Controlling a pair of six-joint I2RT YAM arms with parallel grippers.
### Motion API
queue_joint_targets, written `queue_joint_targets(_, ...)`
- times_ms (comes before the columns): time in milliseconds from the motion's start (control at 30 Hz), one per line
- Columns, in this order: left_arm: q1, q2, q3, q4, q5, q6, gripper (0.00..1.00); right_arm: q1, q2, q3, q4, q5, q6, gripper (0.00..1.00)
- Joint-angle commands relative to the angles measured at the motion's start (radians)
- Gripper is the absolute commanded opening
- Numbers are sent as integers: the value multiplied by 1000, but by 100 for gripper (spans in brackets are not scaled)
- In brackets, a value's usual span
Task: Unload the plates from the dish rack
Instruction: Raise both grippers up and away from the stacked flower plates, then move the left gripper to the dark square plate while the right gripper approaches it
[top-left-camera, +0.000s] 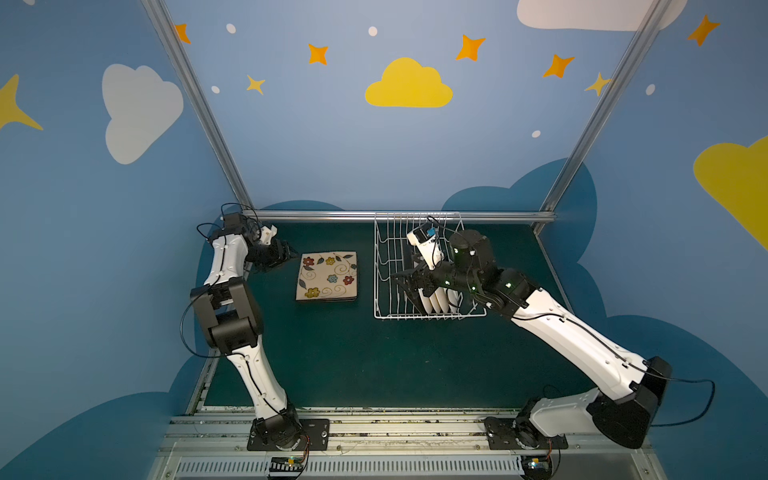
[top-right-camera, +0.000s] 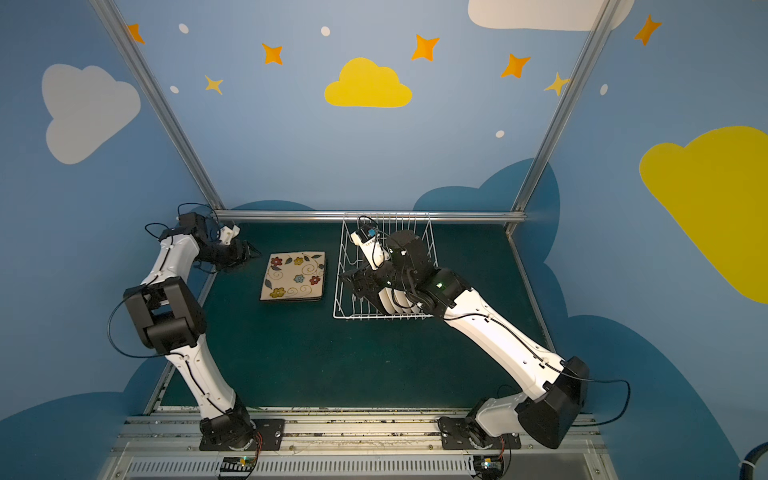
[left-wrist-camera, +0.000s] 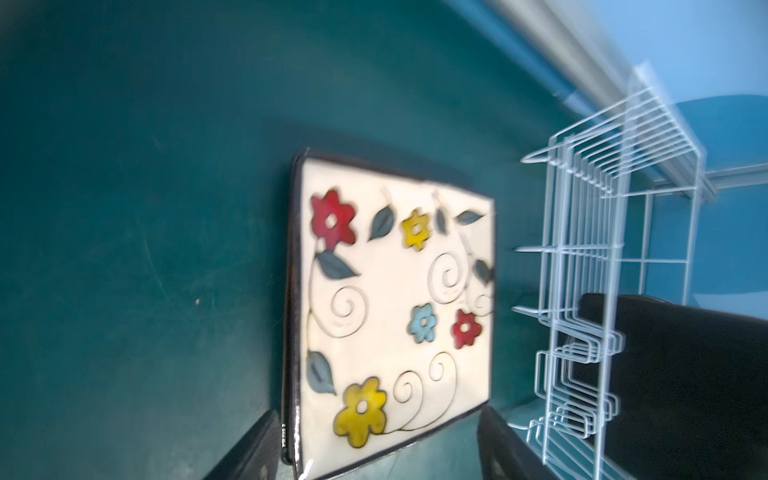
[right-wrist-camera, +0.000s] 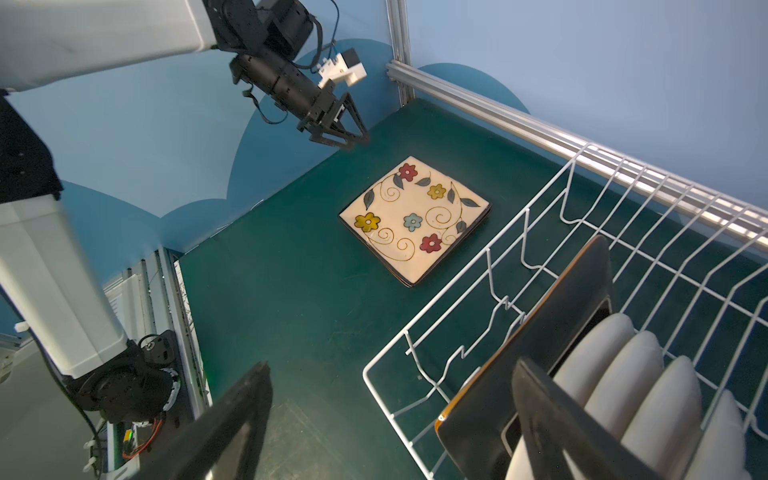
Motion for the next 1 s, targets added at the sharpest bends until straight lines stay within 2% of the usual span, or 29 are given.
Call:
queue_joint_targets(0,-20,-99,-39,51,44,-9,87,2,-44,-14,9,27,-27,90)
queue_joint_targets(233,-84,-286,-175,214,100,-57,99,1,-94,-54,23,76,-66,90)
queue_joint_targets(333,-118,-366,-224,273,81,-101,100,-1,-112,-64,17,113,-74,90)
queue_joint_targets(500,-153,-502,-345,444,102,-252,100,-3,-146,-106,34,191,-76,90)
queue_joint_targets(600,-204,-565,-398,504,50,-282,100,-5,-165,-126,30,235,-76,90)
queue_joint_targets(733,-290,-614,-415,479,-29,-266,100,-8,-179,-138,7,286,-77,90)
queue_joint_targets(867,-375,-664,-408,398,-141,-199,100,-15,-194,-143,-19,315,-68,90)
queue_joint_targets(967,-414,-700,-413,359,-165,-202,100,-23,-204,-148,-42,334,-48,90)
